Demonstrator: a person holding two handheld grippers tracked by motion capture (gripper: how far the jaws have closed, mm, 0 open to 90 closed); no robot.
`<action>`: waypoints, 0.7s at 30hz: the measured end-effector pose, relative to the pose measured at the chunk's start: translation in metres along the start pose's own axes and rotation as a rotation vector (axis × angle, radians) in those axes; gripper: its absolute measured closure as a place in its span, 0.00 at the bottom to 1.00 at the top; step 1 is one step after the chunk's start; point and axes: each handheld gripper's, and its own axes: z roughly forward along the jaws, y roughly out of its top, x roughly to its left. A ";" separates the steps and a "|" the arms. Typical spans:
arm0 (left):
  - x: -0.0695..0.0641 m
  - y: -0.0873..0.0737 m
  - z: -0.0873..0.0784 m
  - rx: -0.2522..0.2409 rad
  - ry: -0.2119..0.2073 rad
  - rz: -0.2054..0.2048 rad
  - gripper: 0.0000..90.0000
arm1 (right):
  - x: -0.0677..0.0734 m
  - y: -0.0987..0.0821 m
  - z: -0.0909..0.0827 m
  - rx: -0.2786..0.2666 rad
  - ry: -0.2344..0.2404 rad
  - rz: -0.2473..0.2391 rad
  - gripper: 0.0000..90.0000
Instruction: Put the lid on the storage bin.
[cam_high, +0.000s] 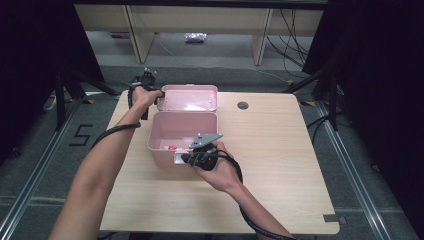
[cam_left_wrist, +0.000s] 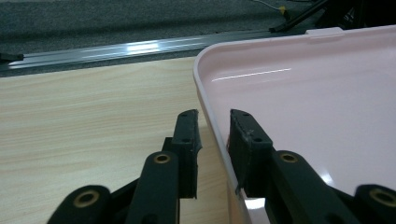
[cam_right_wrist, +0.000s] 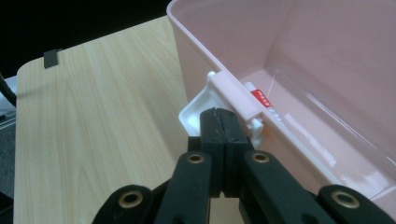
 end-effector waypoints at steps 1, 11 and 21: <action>0.001 0.000 0.000 0.005 -0.005 -0.004 0.82 | 0.000 0.000 0.000 0.000 0.000 0.000 1.00; -0.003 0.001 0.000 0.018 0.000 -0.015 0.89 | -0.002 0.000 0.000 -0.005 -0.003 -0.006 1.00; -0.007 0.005 -0.005 0.009 0.023 -0.048 0.93 | -0.002 -0.001 0.001 -0.006 0.001 -0.007 1.00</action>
